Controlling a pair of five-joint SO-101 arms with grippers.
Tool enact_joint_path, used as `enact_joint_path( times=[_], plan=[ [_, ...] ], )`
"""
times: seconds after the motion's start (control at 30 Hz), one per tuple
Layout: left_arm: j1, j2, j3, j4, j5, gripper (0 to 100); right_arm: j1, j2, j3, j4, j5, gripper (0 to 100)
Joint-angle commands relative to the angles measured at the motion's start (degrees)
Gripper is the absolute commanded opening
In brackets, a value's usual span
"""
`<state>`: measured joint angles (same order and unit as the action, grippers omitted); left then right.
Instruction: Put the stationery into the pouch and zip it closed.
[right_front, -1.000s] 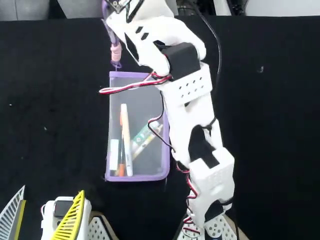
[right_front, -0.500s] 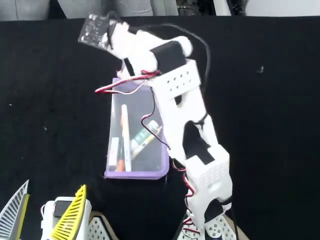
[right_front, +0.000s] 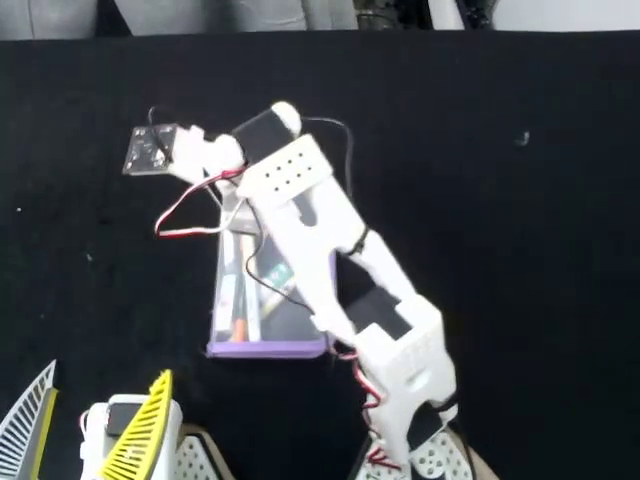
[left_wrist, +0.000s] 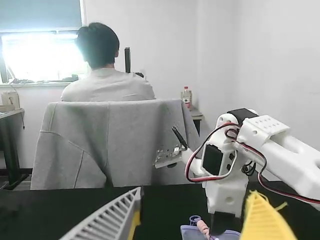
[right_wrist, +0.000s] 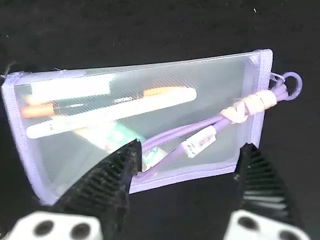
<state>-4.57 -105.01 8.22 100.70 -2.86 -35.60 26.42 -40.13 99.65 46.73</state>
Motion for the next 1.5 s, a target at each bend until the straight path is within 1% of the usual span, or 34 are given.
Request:
enact_joint_path(
  times=[0.0,0.13,0.2,0.27,0.3,0.37,0.43,0.53,0.63,0.73,0.8,0.87,0.9,0.97,1.03,1.1,1.17,1.23,1.3,1.43,1.47],
  plan=[
    [-0.3,0.3,0.2,0.3,0.5,32,2.9,-8.5,-12.8,1.5,0.5,30.4],
    [-0.3,0.3,0.1,0.3,0.5,31,6.7,-14.9,-23.8,1.5,0.6,30.4],
    [-0.3,0.3,-0.1,0.3,0.5,26,10.0,-17.7,-28.0,1.5,0.6,30.4],
    [-0.3,0.3,-0.2,0.3,0.4,19,14.9,-20.5,-31.1,1.5,0.2,30.2],
    [-0.3,0.3,0.0,0.2,0.1,16,17.8,-21.8,-32.1,1.5,0.1,28.9],
    [0.0,0.3,0.4,0.2,0.0,9,23.9,-24.3,-32.7,1.5,-1.3,22.7],
    [0.2,0.3,1.6,0.1,-1.4,4,29.6,-26.3,-32.7,1.5,-6.2,13.8],
    [0.2,0.3,6.8,-0.4,-6.2,3,37.4,-28.2,-32.7,1.5,-17.1,0.8],
    [0.2,0.3,14.7,-5.2,-7.8,3,44.0,-29.8,-32.6,1.6,-26.0,4.1],
    [0.2,0.3,24.3,-10.2,-7.6,3,48.4,-31.6,-32.0,1.7,-32.5,2.1],
    [0.0,0.3,31.5,-14.3,-7.6,3,49.9,-33.8,-28.6,1.7,-35.3,1.0],
    [-0.3,0.3,38.1,-17.6,-7.6,3,50.1,-37.1,-22.4,1.7,-36.1,1.1],
    [-0.4,0.3,40.7,-17.9,-7.6,3,50.1,-39.3,-18.7,1.7,-36.3,1.1],
    [-0.4,0.3,43.6,-16.4,-7.6,3,50.1,-44.5,-9.9,1.6,-36.4,1.1],
    [-1.0,0.3,43.8,-15.5,-7.7,3,50.0,-50.3,-0.4,1.5,-36.4,1.1],
    [-4.8,0.3,44.0,-15.6,-7.7,3,50.0,-56.5,9.5,0.9,-36.4,1.1],
    [-8.2,0.4,45.7,-17.4,-7.6,3,50.0,-63.5,20.4,-1.0,-36.4,1.1],
    [-11.3,0.4,50.3,-19.3,-7.6,3,50.0,-71.2,32.0,-4.7,-36.2,1.1],
    [-12.8,0.4,56.3,-21.0,-7.6,3,50.0,-79.4,44.6,-10.6,-36.0,1.1],
    [-13.5,0.4,67.4,-25.3,-7.4,3,50.0,-96.8,69.8,-25.1,-35.8,1.5],
    [-13.5,0.4,69.8,-26.0,-7.3,3,50.0,-101.2,76.2,-28.0,-34.6,1.5]
  ],
)
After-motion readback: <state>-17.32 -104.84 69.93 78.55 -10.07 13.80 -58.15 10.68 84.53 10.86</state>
